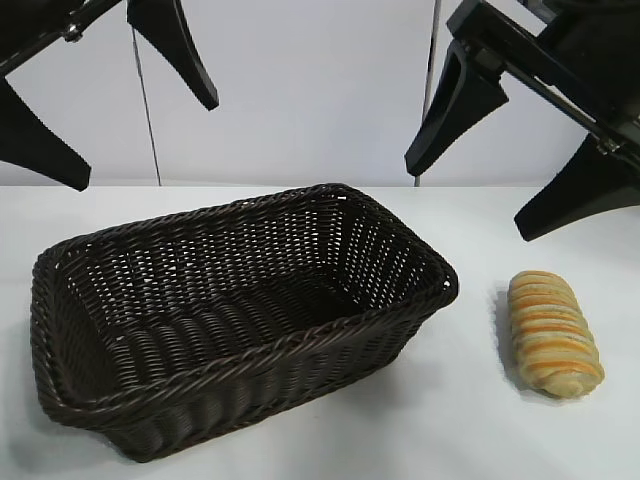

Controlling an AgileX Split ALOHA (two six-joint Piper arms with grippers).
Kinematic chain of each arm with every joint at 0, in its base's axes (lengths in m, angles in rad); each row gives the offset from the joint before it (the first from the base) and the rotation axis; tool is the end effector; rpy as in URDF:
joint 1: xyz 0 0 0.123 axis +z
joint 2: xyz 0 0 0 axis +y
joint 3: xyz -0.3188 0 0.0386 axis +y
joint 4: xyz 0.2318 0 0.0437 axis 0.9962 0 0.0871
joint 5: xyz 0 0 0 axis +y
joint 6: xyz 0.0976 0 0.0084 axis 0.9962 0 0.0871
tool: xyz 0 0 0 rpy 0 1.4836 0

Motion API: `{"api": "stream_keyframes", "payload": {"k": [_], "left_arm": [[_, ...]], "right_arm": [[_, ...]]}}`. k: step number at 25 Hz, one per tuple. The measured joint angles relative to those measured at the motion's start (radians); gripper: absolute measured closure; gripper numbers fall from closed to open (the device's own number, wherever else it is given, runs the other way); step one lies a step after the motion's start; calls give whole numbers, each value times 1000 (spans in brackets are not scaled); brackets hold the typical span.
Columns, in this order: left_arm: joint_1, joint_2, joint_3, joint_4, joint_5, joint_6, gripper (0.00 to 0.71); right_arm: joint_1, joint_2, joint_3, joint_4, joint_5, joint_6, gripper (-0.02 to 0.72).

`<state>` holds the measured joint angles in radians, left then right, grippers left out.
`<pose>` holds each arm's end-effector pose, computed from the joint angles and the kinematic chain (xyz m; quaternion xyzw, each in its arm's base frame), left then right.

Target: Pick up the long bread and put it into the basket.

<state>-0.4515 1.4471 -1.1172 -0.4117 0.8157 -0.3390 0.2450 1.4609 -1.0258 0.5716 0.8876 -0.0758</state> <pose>0.2411 -0.1487 0.3307 -0.0444 0.9509 -0.2612 0.1598 0.2503 0.1050 0.3049 -0.0139 0.9560 0.2579 0.1388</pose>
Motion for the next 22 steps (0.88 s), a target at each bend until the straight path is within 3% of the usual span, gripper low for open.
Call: {"api": "stream_keyframes", "payload": {"k": [22], "left_arm": [[0, 0, 0, 0, -34, 0, 16]], "right_arm": [[0, 0, 0, -2, 0, 0, 41]]}}
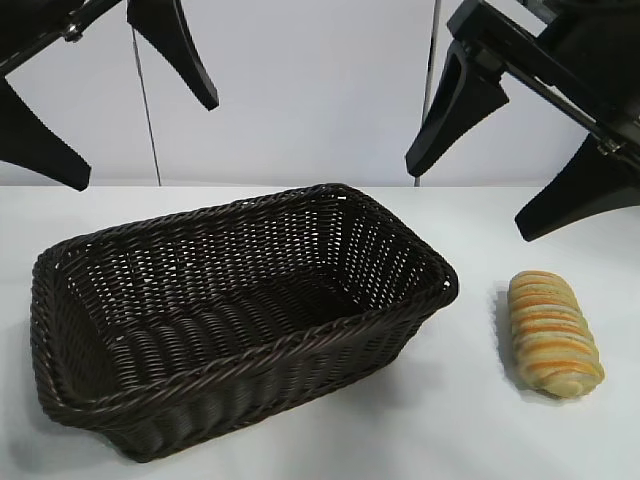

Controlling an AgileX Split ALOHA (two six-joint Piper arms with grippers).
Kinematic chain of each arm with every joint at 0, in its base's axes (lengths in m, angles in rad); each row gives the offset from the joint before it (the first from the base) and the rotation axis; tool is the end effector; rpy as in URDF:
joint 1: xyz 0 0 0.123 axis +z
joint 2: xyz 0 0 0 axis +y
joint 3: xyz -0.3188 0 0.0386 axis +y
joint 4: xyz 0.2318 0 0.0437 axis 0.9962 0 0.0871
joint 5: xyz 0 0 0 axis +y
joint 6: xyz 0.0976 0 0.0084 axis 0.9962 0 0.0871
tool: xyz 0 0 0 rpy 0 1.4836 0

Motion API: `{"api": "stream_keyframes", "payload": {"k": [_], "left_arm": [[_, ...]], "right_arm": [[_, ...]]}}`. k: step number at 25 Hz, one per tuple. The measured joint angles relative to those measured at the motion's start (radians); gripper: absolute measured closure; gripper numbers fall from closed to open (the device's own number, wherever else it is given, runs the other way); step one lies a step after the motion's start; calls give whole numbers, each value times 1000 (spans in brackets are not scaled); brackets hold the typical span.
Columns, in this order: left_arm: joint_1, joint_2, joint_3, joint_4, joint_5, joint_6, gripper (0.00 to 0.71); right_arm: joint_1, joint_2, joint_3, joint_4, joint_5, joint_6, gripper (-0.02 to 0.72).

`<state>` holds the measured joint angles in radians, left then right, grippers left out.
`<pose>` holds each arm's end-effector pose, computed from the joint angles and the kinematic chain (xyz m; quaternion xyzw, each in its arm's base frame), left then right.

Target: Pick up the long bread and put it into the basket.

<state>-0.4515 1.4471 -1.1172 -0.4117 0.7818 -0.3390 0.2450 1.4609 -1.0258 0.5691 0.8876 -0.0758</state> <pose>0.2440 -0.1491 0.3322 -0.0477 0.9468 -0.2658 0.1752 0.2503 0.1048 0.3048 -0.0145 0.9563 0.2569 0.1389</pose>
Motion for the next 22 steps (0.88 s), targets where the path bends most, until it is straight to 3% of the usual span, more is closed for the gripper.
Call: {"api": "stream_keyframes", "payload": {"k": [6, 14, 22], "left_arm": [[0, -2, 0, 33, 4, 14, 16], [0, -67, 150, 268, 27, -200, 16], [0, 18, 230, 276, -29, -220, 16]], "right_arm": [[0, 0, 0, -1, 0, 0, 41], [0, 0, 0, -8, 5, 0, 41], [0, 0, 0, -8, 13, 0, 41]]}}
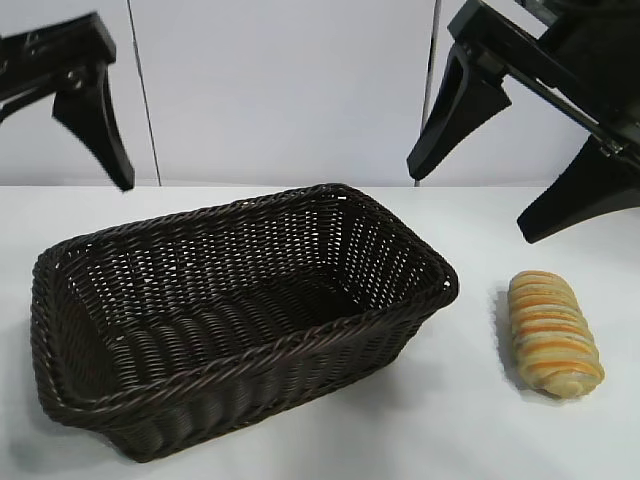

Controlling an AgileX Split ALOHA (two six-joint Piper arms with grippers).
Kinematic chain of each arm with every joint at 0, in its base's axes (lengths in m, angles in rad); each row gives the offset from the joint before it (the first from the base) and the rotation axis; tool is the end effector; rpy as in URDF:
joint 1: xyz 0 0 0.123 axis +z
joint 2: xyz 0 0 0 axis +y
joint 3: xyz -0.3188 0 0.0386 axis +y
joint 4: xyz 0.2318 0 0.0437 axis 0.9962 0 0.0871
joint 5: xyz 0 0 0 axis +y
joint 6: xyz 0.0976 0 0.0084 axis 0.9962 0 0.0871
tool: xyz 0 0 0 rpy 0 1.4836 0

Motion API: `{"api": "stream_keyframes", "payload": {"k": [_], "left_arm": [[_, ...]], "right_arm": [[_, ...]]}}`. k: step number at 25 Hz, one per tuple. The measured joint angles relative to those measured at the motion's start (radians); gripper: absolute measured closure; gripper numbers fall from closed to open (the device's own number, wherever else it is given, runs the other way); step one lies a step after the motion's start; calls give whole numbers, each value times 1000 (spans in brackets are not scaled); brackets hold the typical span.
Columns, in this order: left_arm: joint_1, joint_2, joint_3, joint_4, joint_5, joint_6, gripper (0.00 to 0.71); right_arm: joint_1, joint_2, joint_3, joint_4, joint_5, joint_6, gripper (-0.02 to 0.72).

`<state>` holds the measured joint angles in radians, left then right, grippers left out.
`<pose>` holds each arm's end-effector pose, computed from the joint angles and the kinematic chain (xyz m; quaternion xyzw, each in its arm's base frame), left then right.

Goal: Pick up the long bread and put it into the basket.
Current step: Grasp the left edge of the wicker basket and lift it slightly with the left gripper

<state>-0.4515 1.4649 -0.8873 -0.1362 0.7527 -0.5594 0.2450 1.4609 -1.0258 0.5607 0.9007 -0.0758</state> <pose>0.2250 -0.1192 0.2619 -0.0944 0.9807 -0.1260 0.1162 0.2490 0.1044 0.3041 -0.0184 0.9579 0.2538 0.1332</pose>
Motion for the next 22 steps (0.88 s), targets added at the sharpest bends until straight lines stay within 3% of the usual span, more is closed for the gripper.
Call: {"api": "stream_keyframes", "payload": {"k": [7, 22], "left_arm": [[0, 114, 2, -30, -43, 4, 16], [9, 218, 2, -66, -110, 17, 16]], "right_arm": [[0, 0, 0, 0, 6, 0, 41], [0, 0, 0, -1, 10, 0, 41]]}}
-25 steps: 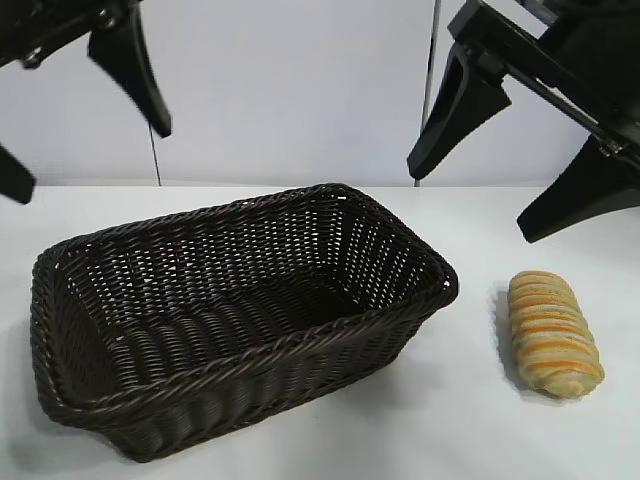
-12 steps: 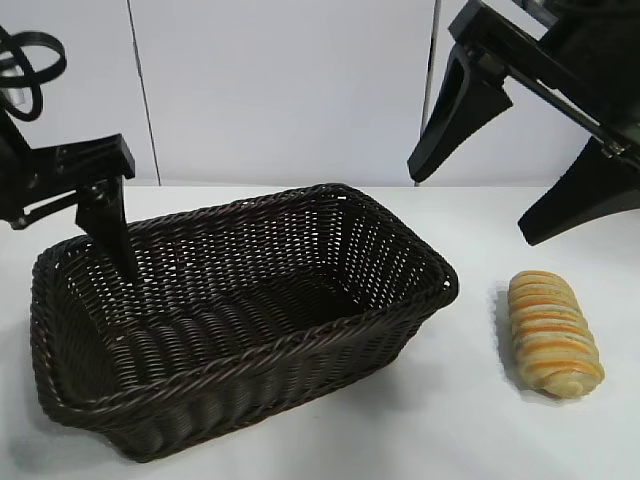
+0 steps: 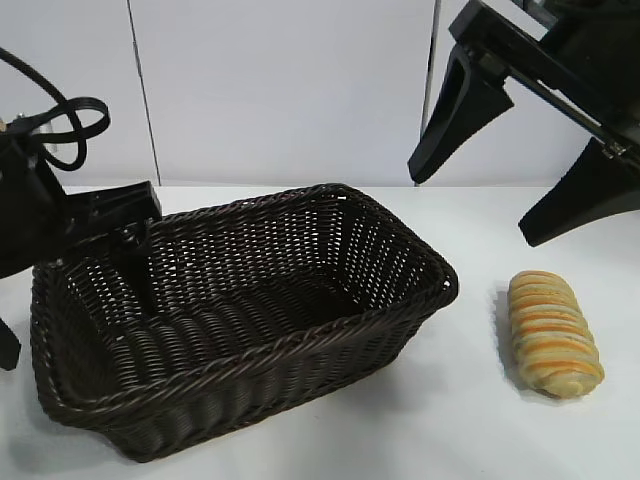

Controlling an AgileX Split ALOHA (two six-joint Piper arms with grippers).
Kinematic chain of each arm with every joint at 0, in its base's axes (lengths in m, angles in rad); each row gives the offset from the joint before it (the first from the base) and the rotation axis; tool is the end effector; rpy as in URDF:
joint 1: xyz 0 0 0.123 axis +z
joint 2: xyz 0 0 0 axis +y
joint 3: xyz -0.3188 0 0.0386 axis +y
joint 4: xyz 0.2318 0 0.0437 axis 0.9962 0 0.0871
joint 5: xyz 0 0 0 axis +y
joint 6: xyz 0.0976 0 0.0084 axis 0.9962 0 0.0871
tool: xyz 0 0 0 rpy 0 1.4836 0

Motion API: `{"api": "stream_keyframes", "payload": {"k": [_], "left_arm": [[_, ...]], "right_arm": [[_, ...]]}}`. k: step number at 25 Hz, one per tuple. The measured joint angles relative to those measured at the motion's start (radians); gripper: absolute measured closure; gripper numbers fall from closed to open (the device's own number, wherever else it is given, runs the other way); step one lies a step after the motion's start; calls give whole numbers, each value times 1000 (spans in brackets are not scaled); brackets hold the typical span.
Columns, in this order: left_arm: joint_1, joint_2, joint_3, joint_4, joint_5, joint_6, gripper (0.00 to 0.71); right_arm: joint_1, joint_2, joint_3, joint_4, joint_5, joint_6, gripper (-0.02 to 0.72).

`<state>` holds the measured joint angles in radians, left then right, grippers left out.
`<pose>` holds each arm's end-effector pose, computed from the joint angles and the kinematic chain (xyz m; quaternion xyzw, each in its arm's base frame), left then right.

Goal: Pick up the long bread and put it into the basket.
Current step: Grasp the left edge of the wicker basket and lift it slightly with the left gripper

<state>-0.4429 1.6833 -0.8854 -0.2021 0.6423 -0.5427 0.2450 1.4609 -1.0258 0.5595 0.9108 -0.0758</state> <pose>0.2561 -0.1346 0.2053 -0.1230 0.9841 -0.1118 0.0627 0.2481 0.1044 0.3039 -0.0200 0.9586 0.2535 0.1284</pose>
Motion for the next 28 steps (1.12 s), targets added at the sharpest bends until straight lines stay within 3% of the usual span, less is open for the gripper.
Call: {"api": "stream_keyframes", "payload": {"k": [3, 8, 14, 17, 28], "left_arm": [[22, 13, 0, -26, -1, 15, 37], [52, 13, 0, -37, -1, 22, 326], [54, 13, 0, -39, 2, 24, 480], [54, 16, 0, -46, 1, 33, 598], [59, 18, -1, -60, -6, 82, 610]], "right_arm": [[0, 0, 0, -1, 3, 0, 41], [0, 0, 0, -3, 4, 0, 41], [0, 0, 0, -3, 5, 0, 41], [0, 0, 0, -3, 6, 0, 41], [0, 0, 0, -6, 10, 0, 41]]}}
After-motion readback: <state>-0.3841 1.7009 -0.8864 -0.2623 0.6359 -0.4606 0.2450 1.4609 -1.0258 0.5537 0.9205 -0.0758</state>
